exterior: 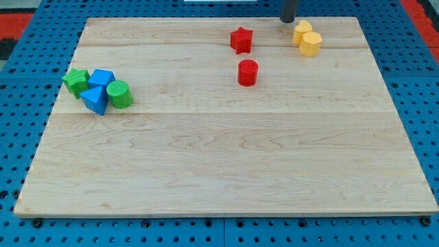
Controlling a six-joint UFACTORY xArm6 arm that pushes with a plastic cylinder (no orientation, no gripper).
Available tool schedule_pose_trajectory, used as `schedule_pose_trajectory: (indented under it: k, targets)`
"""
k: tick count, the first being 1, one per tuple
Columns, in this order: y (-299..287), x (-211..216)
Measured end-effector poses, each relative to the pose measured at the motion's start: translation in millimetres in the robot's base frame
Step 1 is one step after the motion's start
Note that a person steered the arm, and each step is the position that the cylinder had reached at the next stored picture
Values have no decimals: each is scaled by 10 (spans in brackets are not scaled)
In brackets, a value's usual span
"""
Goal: Move the green star diagonally bottom left to the blue cube
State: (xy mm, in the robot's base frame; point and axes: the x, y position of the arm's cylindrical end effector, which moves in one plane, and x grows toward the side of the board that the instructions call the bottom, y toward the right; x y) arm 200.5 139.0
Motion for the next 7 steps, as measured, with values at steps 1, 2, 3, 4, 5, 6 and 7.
schedule_pose_trajectory:
  k: [1,2,3,4,5,6,7]
  targets:
    - [-415,129]
    - [-470,135]
    - [-477,131]
    - [-889,75]
    - [-1842,7]
    - [-2707,7]
    - [-3535,449]
